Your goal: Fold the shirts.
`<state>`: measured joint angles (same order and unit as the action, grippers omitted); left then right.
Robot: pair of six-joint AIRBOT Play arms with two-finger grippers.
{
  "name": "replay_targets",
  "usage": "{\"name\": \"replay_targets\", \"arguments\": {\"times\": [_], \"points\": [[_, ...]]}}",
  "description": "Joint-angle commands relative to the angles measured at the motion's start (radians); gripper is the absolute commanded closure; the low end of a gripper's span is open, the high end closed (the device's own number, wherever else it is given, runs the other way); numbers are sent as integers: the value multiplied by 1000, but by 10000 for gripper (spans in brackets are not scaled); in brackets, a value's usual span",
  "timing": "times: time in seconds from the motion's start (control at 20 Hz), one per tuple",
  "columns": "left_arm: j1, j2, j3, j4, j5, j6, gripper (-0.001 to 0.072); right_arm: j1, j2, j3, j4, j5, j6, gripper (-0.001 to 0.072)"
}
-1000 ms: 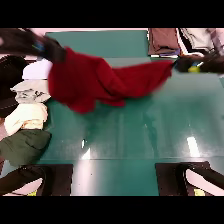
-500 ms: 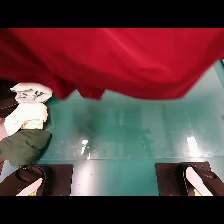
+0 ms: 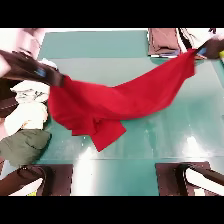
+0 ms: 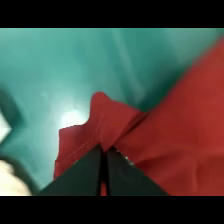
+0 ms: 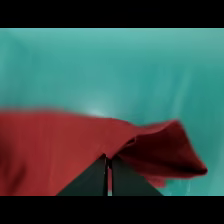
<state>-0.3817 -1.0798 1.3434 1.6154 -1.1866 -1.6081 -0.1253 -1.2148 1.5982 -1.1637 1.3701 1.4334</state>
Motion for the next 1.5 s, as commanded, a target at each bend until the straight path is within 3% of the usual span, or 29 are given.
{"name": "replay_targets", "arguments": {"times": [0.0,0.05,0.1,0.15,0.2,0.25,0.5,0.75,0.95,1.25,1.3,1.4,1.45], "points": [[63,-126,-176,1,252,-68,683,55,-189,-71,-89,-59,44,694],[101,-163,-164,-1,282,-84,682,55,-234,-53,-82,-84,44,695],[138,-189,-148,-4,289,-95,680,55,-277,-21,-69,-103,44,643],[174,-200,-131,-14,288,-95,538,47,-314,21,-47,-106,45,369],[209,-202,-113,-27,278,-94,302,32,-346,72,-9,-95,45,240],[247,-200,-88,-30,246,-94,264,19,-365,114,31,-74,43,240],[415,-199,-87,-129,17,-3,264,-16,-307,64,97,13,-33,265],[448,-204,-306,-312,115,65,263,-8,-205,-160,99,-69,-48,265],[448,-222,-450,-415,261,73,264,-8,-189,-244,100,-69,-48,265],[356,-293,-463,-465,341,68,266,-11,-182,-250,98,-72,-48,265],[351,-292,-460,-468,343,68,349,-17,-179,-251,99,-65,-48,265],[362,-288,-428,-467,314,64,671,-47,-180,-252,95,-41,-48,265],[368,-279,-405,-463,295,65,683,-68,-180,-259,90,-29,-48,265]]}}
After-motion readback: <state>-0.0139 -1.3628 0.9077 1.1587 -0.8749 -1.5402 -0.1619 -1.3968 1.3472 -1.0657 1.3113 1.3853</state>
